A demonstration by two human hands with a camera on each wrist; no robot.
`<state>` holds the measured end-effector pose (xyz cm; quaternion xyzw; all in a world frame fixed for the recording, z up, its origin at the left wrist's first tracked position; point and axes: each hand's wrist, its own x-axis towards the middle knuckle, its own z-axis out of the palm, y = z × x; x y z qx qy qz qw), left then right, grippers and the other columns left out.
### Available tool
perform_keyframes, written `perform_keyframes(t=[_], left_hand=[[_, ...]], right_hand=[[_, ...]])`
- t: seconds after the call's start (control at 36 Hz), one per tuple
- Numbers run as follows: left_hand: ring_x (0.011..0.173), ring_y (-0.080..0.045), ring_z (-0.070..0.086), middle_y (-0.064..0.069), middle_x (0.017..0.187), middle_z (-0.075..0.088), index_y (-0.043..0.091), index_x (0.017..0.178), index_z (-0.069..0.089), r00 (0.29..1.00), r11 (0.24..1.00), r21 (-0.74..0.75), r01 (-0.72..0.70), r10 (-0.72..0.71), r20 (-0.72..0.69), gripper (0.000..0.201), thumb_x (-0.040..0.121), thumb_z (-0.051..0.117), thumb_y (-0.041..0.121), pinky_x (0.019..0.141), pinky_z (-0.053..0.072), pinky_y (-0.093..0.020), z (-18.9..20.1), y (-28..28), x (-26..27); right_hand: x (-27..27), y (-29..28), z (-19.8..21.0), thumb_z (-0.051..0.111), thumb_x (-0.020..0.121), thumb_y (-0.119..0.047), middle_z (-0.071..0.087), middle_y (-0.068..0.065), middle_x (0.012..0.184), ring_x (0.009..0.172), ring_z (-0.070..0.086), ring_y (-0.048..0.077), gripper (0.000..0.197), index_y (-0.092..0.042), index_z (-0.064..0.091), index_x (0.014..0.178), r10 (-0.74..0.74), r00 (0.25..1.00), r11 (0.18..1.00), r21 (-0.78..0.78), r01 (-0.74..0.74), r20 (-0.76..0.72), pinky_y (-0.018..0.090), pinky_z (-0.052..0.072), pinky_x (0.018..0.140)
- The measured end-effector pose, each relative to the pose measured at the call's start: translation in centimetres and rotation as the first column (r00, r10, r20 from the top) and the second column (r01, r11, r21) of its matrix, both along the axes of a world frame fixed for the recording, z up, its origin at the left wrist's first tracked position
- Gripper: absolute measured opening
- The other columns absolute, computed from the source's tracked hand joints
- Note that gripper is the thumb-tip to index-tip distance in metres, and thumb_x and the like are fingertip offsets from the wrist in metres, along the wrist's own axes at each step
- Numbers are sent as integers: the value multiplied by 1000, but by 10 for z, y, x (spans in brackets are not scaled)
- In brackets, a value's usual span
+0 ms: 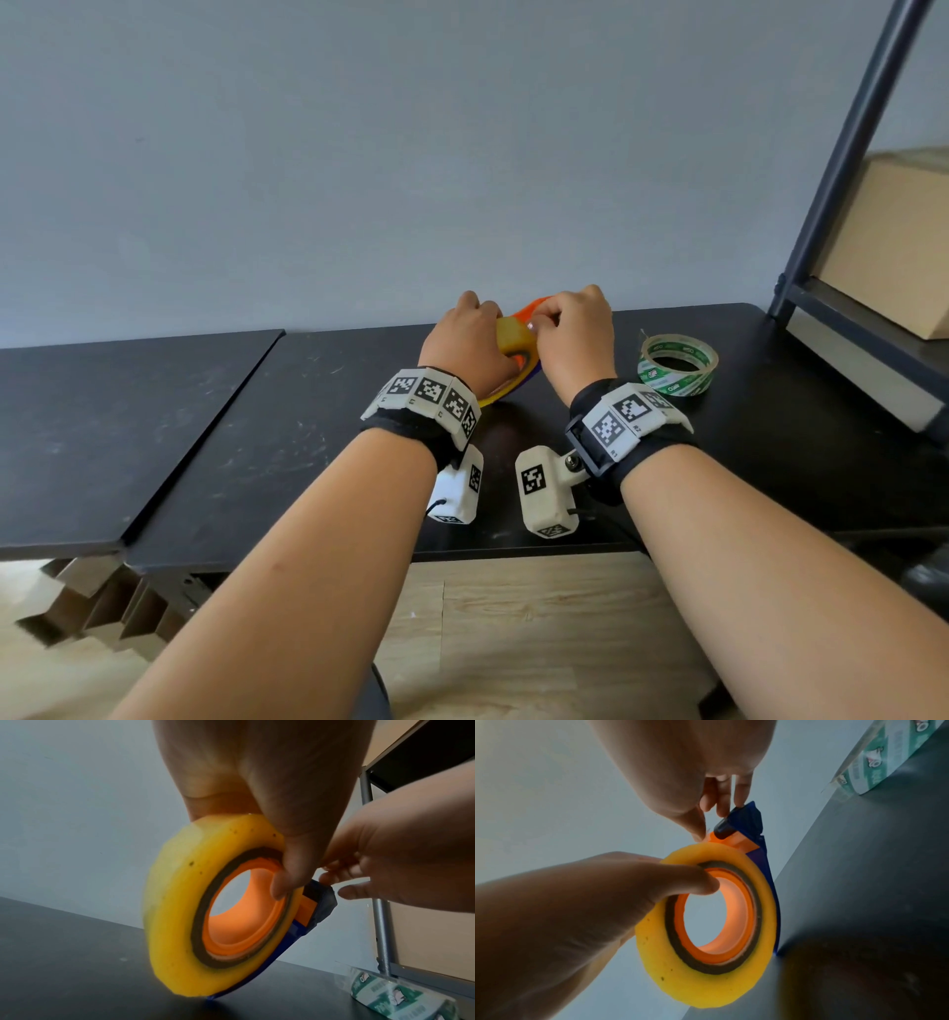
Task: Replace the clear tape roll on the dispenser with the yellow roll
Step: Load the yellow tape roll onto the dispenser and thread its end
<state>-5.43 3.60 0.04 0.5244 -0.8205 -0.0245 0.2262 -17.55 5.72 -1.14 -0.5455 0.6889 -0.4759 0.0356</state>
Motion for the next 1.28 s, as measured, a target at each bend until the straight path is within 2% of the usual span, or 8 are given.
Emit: perform_keyframes(t=[0.22, 0.36, 0.47, 0.67, 0.83, 0.97, 1.08, 1.28], left_hand=[[86, -26, 59, -7, 109, 51, 12, 107, 61, 1000, 1000, -19, 20, -20, -13, 34, 78, 62, 30, 72, 50, -32, 2, 1, -4], [92, -28, 58, -8, 112, 51, 12, 111, 59, 1000, 1000, -14, 25, -25, 12, 39, 77, 64, 30, 76, 52, -36, 1, -1, -6], [92, -27, 58, -7, 112, 51, 13, 112, 59, 1000, 1000, -8, 19, -19, 3, 40, 76, 65, 31, 77, 53, -38, 1, -1, -7], [92, -29, 58, -8, 113, 50, 11, 113, 56, 1000, 1000, 23, 1, -1, 10, 42, 77, 66, 30, 77, 53, -39, 2, 0, -4], [90, -28, 61, -7, 110, 56, 12, 111, 48, 999, 999, 26, -32, 31, 25, 46, 77, 67, 36, 73, 54, -39, 1, 2, -9], [90, -28, 62, -4, 107, 60, 14, 109, 45, 998, 999, 13, -50, 49, 43, 51, 76, 67, 45, 71, 53, -37, 1, 4, -13], [87, -28, 62, -4, 105, 60, 14, 106, 45, 997, 998, -3, -64, 64, 51, 49, 76, 67, 46, 66, 49, -35, 2, 5, -13], [88, -28, 62, -4, 106, 61, 15, 108, 44, 995, 998, -22, -66, 67, 73, 49, 77, 65, 47, 64, 47, -35, 1, 7, -13]], right_hand=[[-2, -1, -3, 57, 90, -10, 52, 14, 106, 97, 56, 34, 12, -9, 69, 87, -13, 1000, 998, -56, 14, 28, 45, 48, 89], [-6, 2, -3, 49, 95, -9, 50, 16, 110, 96, 56, 32, 17, -4, 65, 93, -52, 993, 991, -118, 65, 109, 33, 45, 87], [-5, 4, 1, 48, 96, -11, 50, 15, 110, 96, 57, 32, 19, -4, 65, 93, -68, 992, 987, -140, 83, 106, 36, 47, 87], [-16, 6, 2, 45, 99, -12, 53, 12, 118, 104, 56, 27, 20, -7, 64, 103, -124, 970, 984, -103, 148, 211, 22, 34, 79], [-12, 9, 5, 43, 97, -14, 61, 9, 109, 104, 55, 28, 19, -10, 61, 101, -83, 974, 988, -108, 108, 211, 30, 40, 79], [-10, 15, 10, 44, 94, -20, 59, -2, 95, 106, 56, 30, 20, -16, 63, 99, -90, 966, 994, -43, 103, 243, 45, 45, 95], [-12, 17, 11, 51, 92, -31, 65, -2, 98, 108, 55, 27, 19, -17, 62, 99, -80, 970, 996, -17, 86, 230, 44, 38, 101], [-17, 14, 9, 48, 93, -16, 69, 5, 108, 106, 60, 28, 18, -16, 61, 105, -120, 965, 993, 8, 121, 235, 44, 41, 100]])
